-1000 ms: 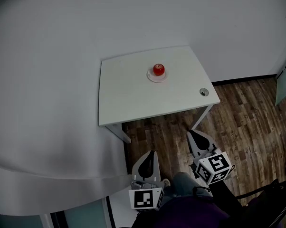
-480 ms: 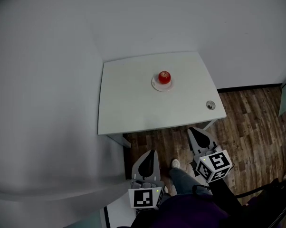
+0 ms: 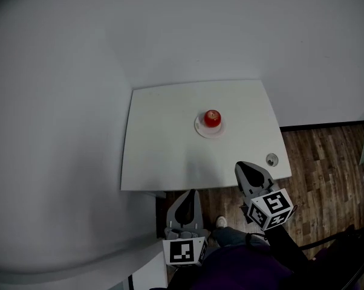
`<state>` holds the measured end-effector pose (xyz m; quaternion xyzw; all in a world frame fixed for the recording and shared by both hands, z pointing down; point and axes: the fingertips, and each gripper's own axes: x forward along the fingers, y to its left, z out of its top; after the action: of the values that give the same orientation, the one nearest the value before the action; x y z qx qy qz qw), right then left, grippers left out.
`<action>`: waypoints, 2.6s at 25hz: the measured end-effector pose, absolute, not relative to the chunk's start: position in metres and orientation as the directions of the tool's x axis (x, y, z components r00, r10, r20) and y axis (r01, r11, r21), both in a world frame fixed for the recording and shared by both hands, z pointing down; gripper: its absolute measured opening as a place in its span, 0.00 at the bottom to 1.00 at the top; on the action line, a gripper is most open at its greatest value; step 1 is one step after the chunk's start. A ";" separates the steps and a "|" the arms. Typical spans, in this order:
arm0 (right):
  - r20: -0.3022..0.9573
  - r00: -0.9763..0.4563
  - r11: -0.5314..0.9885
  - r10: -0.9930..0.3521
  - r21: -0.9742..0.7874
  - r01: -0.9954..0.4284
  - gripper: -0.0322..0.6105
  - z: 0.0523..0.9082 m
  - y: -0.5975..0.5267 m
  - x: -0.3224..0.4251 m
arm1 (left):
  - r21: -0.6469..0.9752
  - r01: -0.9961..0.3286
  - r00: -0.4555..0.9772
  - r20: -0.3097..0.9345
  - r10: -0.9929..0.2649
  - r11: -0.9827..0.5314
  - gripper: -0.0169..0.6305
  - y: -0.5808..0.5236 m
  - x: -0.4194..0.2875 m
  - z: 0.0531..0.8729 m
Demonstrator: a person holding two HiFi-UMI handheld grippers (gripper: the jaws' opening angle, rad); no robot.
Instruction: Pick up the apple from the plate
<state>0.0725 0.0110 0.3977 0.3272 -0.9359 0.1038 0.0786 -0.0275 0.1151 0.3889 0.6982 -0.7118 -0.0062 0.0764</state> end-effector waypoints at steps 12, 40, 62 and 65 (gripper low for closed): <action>0.235 -0.818 0.815 -0.525 -0.138 -0.563 0.07 0.409 -0.055 0.061 | 0.111 -0.989 -0.087 0.101 -0.991 0.098 0.04 0.056 -0.031 0.395; 0.403 -0.745 0.776 -0.533 -0.119 -0.619 0.17 0.468 -0.175 -0.022 | 0.128 -0.992 0.023 0.177 -0.984 -0.001 0.04 -0.053 -0.132 0.414; 0.617 -0.692 0.862 -0.375 -0.043 -0.506 0.54 0.548 -0.223 -0.047 | 0.150 -0.987 -0.028 0.221 -0.975 0.062 0.04 -0.080 -0.150 0.428; 0.637 -0.681 0.867 -0.361 -0.041 -0.497 0.56 0.557 -0.224 -0.051 | 0.147 -0.986 -0.037 0.226 -0.973 0.072 0.04 -0.081 -0.154 0.429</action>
<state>-0.0510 -0.2240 0.5574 0.2355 -0.9107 0.1057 0.3225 -0.1540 -0.0807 0.4290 0.6809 -0.7196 0.0244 0.1339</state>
